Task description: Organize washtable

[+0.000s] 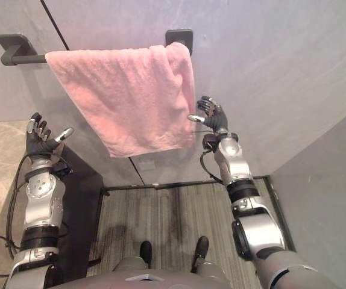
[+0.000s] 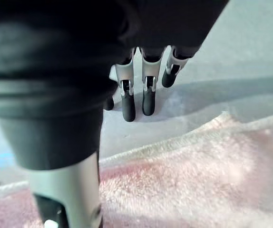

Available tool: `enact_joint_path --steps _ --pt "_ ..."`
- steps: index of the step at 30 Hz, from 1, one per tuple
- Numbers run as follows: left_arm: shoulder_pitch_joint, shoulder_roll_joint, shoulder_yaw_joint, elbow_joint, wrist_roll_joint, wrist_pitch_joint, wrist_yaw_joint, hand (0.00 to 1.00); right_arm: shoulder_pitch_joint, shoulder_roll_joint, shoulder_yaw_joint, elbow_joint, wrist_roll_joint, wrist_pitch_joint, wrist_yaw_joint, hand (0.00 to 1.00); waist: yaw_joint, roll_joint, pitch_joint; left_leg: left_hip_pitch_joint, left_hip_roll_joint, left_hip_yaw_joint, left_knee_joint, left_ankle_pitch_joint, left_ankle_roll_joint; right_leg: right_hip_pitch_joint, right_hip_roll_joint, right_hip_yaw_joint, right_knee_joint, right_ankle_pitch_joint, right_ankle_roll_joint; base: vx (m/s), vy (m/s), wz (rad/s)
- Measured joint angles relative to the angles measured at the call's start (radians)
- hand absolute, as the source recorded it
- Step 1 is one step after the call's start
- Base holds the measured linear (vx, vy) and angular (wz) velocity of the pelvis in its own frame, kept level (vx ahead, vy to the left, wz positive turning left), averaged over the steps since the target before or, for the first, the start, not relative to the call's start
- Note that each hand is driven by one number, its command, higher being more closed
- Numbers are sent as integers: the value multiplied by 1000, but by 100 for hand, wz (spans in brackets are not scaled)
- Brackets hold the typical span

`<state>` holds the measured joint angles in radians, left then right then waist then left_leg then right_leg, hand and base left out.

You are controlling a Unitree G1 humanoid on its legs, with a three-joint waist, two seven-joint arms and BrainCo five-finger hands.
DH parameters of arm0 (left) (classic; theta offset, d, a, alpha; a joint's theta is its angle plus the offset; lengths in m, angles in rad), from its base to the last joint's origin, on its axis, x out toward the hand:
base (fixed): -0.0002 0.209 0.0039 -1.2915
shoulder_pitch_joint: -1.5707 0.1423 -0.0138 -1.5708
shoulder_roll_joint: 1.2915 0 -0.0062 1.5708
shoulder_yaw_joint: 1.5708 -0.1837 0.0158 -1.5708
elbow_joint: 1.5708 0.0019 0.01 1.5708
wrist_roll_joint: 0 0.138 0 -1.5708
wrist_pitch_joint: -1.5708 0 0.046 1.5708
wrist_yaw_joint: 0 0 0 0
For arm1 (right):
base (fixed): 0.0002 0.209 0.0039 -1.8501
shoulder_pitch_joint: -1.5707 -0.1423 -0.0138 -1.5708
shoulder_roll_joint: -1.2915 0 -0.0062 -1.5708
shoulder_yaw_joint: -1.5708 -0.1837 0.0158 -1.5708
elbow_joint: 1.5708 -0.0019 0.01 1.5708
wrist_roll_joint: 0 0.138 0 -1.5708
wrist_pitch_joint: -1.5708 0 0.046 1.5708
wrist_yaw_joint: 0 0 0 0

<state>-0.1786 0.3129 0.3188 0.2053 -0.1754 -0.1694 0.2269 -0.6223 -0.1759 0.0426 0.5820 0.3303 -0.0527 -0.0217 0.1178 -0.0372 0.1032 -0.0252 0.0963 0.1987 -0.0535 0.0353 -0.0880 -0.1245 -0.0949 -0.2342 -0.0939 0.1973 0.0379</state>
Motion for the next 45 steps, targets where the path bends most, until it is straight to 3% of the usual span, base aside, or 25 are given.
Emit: enact_joint_path --steps 4,8,13,20,25,31,36,45 --pt "86 -40 15 -126 0 -3 -9 0 136 1 -10 -173 -10 -2 1 0 -2 0 0 -1 -1 3 1 -8 5 -1 -2 -2 -1 -4 -1 0 0 0" --pt "210 -141 34 -264 -1 -11 -46 0 284 4 -46 -301 -49 -3 4 0 -6 0 0 5 -2 7 -13 -9 2 -1 -3 -10 2 -16 1 8 -1 1" --pt "380 -233 -84 -455 -16 -31 -126 0 428 36 -14 -434 -90 -11 48 0 -27 0 0 10 -2 6 -19 -4 2 1 -2 -15 2 -18 -1 40 -4 1" --pt "458 -233 -248 -544 -159 -47 -253 0 489 33 180 -550 -103 -48 157 0 -40 -1 -2 15 -3 12 -17 -10 4 4 -2 -10 2 -22 4 7 2 -2" --pt "460 -200 -321 -545 -309 -49 -312 0 486 7 339 -552 90 -51 251 0 -46 -1 -17 15 -3 11 -17 -10 4 4 -2 -11 2 -25 8 0 0 0" --pt "421 -148 -348 -545 -407 -49 -324 0 363 -21 496 -530 189 -41 289 0 -51 0 -39 33 -3 11 -17 -10 4 23 -2 -13 2 -26 7 0 0 0" --pt "336 -143 -349 -535 -437 -58 -300 0 233 11 521 -418 201 -28 281 0 -43 2 -65 34 -3 10 -21 -8 1 23 -3 -17 2 -29 5 -5 0 1" --pt "71 -143 -349 -248 -559 -71 -218 0 56 85 550 -218 240 -19 215 0 -36 4 -66 34 0 1 -39 13 -5 19 3 -27 1 -20 -7 -6 -2 2"
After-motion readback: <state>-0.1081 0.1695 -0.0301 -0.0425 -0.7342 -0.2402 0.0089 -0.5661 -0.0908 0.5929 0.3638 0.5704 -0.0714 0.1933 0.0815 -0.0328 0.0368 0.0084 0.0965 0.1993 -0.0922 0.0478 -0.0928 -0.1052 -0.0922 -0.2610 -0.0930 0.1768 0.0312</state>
